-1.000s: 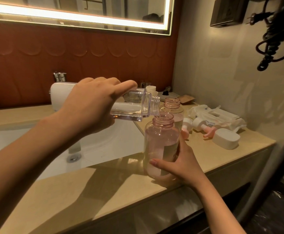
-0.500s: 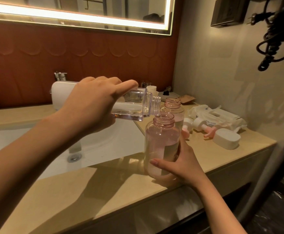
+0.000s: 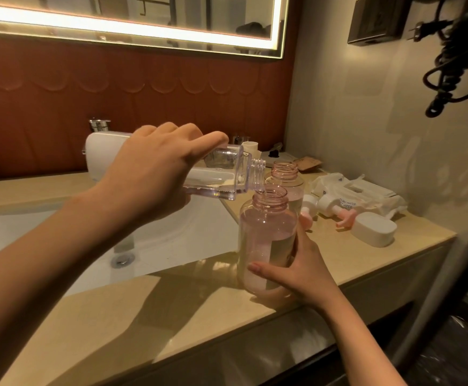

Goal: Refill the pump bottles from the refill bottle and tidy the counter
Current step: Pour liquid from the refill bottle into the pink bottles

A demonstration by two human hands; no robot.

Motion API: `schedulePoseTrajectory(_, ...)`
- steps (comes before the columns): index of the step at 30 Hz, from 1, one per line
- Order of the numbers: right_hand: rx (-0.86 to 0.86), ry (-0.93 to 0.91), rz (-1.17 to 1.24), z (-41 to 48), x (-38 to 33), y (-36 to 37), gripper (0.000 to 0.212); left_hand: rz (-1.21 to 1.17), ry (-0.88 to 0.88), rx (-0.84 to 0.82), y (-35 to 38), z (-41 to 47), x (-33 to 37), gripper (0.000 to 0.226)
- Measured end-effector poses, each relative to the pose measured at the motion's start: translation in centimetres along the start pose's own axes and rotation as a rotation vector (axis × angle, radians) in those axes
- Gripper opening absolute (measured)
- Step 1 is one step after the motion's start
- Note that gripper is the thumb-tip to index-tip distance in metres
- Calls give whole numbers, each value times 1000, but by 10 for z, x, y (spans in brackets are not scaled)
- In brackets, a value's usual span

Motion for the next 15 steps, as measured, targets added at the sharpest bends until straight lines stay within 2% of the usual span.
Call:
schedulePoseTrajectory(4, 11, -23, 17, 0, -1, 0, 96, 19, -7, 0, 0, 1, 1, 83)
schedulePoseTrajectory(15, 1, -28, 37, 0, -3, -1, 83, 54, -29, -19, -1, 2, 2, 82)
Point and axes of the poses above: each hand's wrist, its own z-axis towards the middle knuckle, its own y-axis out of the palm, x = y × z, the point moved 1 cm from there along z, towards the middle knuckle, and after that the axes turned 4 degrees about -z, right-handed, at the moved point
